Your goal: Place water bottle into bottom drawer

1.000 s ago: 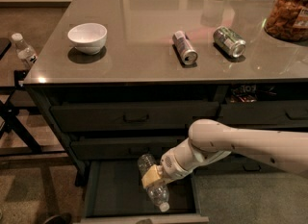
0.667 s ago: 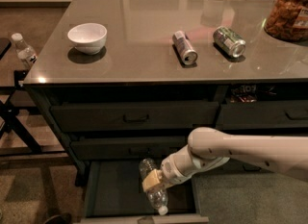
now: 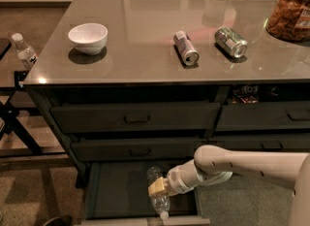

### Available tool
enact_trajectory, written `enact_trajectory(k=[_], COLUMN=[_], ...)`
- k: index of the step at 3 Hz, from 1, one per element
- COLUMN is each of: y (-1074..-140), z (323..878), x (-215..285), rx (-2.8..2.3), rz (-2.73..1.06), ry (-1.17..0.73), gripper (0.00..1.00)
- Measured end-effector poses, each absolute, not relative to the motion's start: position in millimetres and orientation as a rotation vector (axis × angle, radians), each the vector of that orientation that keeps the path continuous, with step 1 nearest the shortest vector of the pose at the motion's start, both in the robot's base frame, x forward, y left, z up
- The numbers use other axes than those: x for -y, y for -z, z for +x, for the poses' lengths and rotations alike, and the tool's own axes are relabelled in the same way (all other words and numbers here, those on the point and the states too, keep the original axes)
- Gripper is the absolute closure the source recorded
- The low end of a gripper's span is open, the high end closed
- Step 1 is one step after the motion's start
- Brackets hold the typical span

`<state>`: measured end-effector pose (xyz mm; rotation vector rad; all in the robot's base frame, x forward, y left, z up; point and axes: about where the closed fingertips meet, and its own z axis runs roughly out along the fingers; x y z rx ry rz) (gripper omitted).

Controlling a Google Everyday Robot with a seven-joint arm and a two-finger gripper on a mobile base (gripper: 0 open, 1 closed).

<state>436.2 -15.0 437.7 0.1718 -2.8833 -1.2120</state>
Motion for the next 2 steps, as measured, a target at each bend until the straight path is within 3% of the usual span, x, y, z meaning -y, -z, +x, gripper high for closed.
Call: enact_trajectory(k=[2], y=[-411], z=[438], x=[8], rx=[2.871], rz=[0.114], ry=[1.247], gripper=[1.0])
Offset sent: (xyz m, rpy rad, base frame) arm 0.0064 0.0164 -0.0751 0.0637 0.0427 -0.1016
